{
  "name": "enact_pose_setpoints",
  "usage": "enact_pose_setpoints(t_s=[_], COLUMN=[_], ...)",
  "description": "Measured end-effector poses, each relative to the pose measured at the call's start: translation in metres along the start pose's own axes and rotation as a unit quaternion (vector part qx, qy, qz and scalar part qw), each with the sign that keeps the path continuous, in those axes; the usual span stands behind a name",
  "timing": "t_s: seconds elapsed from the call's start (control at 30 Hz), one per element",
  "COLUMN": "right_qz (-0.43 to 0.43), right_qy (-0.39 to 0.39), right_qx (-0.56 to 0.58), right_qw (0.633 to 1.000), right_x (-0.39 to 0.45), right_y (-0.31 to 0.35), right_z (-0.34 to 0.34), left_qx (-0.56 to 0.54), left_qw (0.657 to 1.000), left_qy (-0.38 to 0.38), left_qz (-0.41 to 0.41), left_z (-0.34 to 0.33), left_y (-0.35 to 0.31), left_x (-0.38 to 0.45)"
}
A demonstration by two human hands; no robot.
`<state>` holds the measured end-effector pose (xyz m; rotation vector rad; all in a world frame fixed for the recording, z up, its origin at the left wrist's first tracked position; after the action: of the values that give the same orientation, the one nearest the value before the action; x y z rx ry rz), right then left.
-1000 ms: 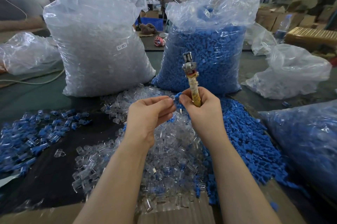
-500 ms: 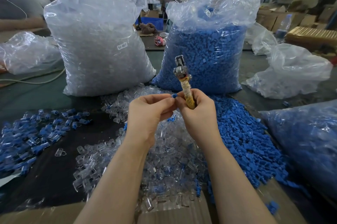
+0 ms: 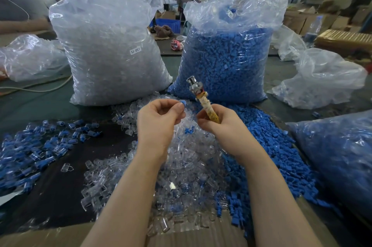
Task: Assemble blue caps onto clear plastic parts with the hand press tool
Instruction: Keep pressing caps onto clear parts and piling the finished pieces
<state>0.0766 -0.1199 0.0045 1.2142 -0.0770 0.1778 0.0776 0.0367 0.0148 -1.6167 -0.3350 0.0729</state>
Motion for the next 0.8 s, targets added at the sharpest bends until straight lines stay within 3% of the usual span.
enact_pose_setpoints(t_s=[0.27, 0.8], right_qz=[-0.021, 0.003], right_qy=[0.097, 0.101], right_qx=[-0.059, -0.117], right_qw=[0.993, 0.988], right_x=[-0.001, -0.001], right_y=[-0.005, -0.007], right_z=[0.002, 0.001], left_qx=[-0.024, -0.027], left_qw=[0.999, 0.998], left_qy=[0.004, 0.054], left_qz=[-0.022, -0.022], left_z=[0.011, 0.016], left_y=[0.000, 0.000], left_x=[0.007, 0.009])
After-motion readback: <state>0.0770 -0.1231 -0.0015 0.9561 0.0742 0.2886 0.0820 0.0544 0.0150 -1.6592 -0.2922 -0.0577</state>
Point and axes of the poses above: each hand's wrist, its own x-axis towards the middle knuckle, its own z-axis out of the back of the hand, y = z × x, the point moved 1 cm from there along x, towards the middle knuckle, and after that the axes turned 2 degrees about x, right-handed, at the moved point
